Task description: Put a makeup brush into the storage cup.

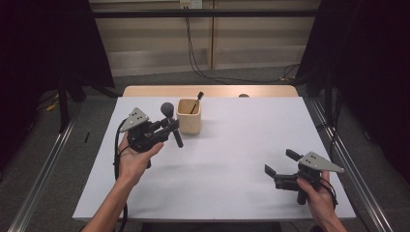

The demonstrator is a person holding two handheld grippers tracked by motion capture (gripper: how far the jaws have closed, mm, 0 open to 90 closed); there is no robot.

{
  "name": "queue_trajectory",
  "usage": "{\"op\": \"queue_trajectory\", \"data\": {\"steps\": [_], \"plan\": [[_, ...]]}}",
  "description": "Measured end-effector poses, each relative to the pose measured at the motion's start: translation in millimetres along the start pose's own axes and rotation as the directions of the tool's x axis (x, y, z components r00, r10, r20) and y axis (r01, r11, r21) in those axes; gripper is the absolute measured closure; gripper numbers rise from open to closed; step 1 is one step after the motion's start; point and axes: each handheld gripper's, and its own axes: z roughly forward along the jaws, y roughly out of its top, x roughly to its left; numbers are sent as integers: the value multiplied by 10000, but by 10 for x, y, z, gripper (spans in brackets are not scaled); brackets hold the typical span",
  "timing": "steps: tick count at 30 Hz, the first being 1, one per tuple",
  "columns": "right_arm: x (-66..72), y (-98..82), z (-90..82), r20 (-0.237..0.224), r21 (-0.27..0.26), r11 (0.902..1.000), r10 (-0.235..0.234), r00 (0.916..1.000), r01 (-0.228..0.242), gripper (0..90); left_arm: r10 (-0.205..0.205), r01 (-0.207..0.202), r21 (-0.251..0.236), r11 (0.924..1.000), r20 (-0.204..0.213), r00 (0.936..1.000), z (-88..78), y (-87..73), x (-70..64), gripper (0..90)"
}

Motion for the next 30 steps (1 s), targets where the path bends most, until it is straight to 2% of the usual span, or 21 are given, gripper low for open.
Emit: {"op": "queue_trajectory", "data": {"steps": [10,14,16,30], "plan": [[-73,-76,-84,357,-271,9988,421,9985,-411,10,182,-184,-125,9998,-147,9997,-10,150,101,706],[-70,-89,-82,372,-255,9989,412,9985,-402,9,212,-213,-89,9997,-153,9997,15,203,136,706],[-68,-92,-77,442,-272,9987,432,9981,-421,9,351,-351,31,9994,-192,9992,41,231,157,706],[-47,-110,-91,421,-329,9990,326,9986,-312,7,474,-475,-19,9989,-543,9974,230,434,262,706]]}}
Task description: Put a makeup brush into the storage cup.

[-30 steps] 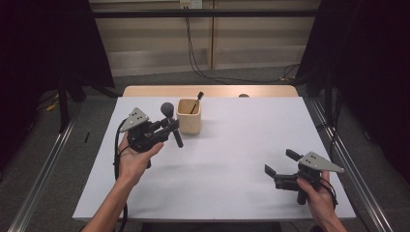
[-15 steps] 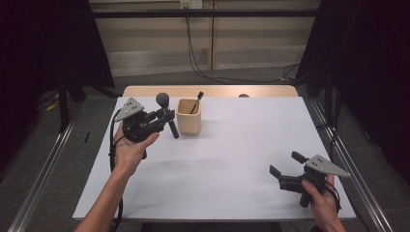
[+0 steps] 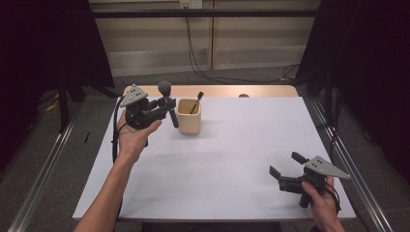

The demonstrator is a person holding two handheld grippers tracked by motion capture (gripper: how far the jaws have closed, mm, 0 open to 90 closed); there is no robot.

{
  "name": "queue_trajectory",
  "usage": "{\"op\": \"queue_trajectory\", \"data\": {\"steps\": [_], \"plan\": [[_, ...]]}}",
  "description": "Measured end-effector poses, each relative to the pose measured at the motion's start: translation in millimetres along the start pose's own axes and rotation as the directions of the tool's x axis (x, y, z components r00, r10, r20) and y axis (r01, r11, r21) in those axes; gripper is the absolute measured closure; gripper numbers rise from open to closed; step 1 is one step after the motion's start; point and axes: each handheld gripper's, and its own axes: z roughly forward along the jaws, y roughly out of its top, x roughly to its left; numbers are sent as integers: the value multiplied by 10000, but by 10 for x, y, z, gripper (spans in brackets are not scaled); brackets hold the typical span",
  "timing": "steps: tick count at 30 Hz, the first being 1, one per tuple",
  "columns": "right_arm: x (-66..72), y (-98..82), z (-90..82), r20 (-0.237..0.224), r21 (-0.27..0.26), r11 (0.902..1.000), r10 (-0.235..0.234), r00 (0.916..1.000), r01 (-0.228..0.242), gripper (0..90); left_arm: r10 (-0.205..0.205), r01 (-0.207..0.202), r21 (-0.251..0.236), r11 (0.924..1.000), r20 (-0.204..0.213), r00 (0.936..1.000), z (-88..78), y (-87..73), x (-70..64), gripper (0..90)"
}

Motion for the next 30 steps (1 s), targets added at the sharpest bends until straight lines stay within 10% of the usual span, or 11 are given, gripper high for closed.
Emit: {"op": "queue_trajectory", "data": {"steps": [30], "plan": [[2,-7,-4,-163,-17,10000,-63,9998,62,5,-59,37,-360,9993,-624,9980,331,224,207,706]]}}
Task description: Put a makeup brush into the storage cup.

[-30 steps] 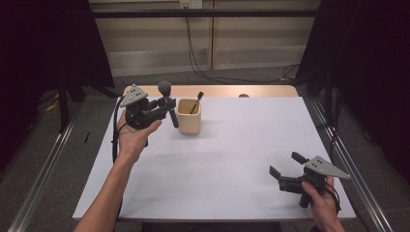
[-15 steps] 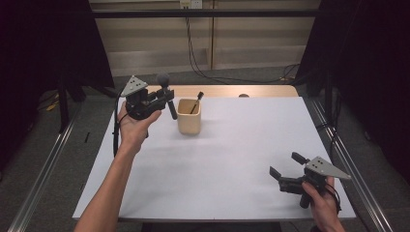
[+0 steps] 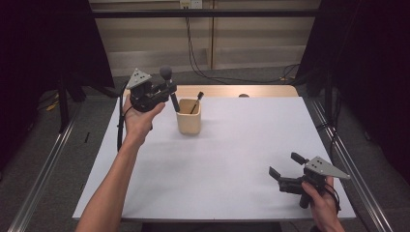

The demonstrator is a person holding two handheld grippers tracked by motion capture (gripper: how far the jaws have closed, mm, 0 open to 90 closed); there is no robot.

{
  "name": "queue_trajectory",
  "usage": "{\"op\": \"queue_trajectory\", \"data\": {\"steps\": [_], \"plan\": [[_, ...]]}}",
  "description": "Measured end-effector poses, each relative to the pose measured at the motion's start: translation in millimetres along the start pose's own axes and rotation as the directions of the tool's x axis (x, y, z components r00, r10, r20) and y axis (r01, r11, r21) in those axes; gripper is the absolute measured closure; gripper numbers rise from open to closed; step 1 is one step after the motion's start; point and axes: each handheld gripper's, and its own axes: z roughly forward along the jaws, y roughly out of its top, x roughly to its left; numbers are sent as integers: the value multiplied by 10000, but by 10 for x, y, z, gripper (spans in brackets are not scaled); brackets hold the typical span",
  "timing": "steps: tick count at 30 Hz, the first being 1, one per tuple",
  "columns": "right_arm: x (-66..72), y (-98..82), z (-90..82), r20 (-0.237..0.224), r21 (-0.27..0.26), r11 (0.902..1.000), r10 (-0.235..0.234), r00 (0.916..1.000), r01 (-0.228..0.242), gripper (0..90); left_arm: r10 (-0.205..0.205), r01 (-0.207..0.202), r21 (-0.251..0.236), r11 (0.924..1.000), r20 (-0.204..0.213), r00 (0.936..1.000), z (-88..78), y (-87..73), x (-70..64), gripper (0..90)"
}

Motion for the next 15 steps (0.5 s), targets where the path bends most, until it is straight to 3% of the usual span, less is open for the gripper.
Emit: {"op": "queue_trajectory", "data": {"steps": [3,5,6,15], "plan": [[-2,-2,2,-2,12,10000,9,10000,-9,5,28,-28,-50,10000,-70,10000,53,22,9,706],[-2,-1,3,-33,14,10000,6,10000,-6,5,-23,25,-177,9998,99,9999,97,17,14,706],[-1,-1,4,-66,8,10000,-31,10000,31,4,129,-128,-131,9998,10,9999,122,16,12,706],[2,-2,4,-108,10,10000,-49,9999,49,4,176,-176,21,9998,-26,9998,251,-8,-1,706]]}}
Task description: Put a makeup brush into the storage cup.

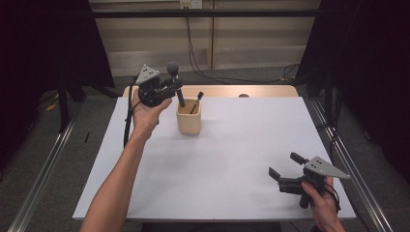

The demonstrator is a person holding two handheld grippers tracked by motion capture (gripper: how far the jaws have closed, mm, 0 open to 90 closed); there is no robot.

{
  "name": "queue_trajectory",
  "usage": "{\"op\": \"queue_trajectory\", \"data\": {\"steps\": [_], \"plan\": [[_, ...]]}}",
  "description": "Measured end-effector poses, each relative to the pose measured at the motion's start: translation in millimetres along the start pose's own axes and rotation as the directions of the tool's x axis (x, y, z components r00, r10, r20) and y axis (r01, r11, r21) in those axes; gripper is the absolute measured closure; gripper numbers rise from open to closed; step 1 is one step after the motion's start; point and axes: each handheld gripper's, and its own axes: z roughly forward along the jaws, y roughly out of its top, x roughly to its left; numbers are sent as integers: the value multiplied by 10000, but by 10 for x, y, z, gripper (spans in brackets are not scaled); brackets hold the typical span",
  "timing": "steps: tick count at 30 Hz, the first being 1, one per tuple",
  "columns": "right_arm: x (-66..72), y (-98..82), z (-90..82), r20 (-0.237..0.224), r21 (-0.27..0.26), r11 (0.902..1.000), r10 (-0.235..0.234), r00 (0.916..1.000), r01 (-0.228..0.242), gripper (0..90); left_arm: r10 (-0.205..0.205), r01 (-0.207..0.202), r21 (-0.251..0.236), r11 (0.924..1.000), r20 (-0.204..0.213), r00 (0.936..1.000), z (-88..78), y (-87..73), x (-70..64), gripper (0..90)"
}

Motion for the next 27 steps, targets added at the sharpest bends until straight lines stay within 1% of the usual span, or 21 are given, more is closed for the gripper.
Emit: {"op": "queue_trajectory", "data": {"steps": [5,11,19,22,23,24,27], "plan": [[-5,1,-9,-6,-3,10000,-7,10000,7,4,3,-3,180,9998,34,10000,26,-49,-13,706],[-11,1,-4,8,30,10000,9,10000,-9,5,-60,58,347,9994,59,10000,70,-154,-28,706],[-6,0,-5,-18,21,10000,-57,10000,57,5,-72,69,498,9987,57,10000,78,-204,-28,706],[-1,2,-5,-28,19,10000,-93,10000,93,5,-208,199,520,9984,177,9996,95,-246,-36,706],[2,1,-4,-32,17,10000,-84,10000,84,5,-57,49,618,9981,132,9999,100,-258,-35,706],[4,1,-3,-48,29,10000,-64,10000,64,4,-12,2,688,9976,142,9999,110,-276,-35,705],[3,1,-1,-48,38,10000,-51,10000,51,4,-59,51,770,9970,110,9999,126,-307,-29,706]]}}
